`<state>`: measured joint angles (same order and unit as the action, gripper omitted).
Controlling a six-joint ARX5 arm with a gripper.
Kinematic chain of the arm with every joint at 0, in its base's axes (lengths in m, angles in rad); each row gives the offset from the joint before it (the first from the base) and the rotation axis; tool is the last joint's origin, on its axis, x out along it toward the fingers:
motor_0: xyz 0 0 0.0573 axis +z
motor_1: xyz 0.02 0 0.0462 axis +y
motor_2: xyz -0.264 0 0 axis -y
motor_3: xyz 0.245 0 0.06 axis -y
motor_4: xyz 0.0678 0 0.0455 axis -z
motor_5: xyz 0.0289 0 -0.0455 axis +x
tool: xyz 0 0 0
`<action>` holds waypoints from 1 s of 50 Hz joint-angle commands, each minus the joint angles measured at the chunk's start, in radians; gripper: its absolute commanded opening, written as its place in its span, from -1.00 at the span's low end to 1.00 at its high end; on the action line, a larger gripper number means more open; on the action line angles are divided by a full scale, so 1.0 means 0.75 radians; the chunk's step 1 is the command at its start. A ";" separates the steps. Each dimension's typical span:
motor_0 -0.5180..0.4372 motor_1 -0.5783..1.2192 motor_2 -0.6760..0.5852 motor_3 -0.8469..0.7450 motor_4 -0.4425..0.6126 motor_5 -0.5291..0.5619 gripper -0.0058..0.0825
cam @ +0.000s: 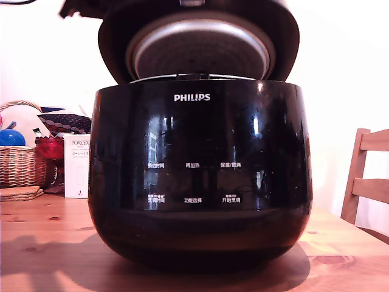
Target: Close the rice cooker by pressing the lid down with medium force
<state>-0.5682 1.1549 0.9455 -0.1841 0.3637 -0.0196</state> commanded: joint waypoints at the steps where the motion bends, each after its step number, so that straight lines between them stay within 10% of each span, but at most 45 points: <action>1: -0.014 -0.013 -0.083 0.044 -0.009 -0.033 -0.92; 50: -0.296 -0.198 -0.679 0.746 -0.406 -0.068 -0.92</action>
<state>-0.7803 0.9920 0.4931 0.3725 0.0677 -0.0727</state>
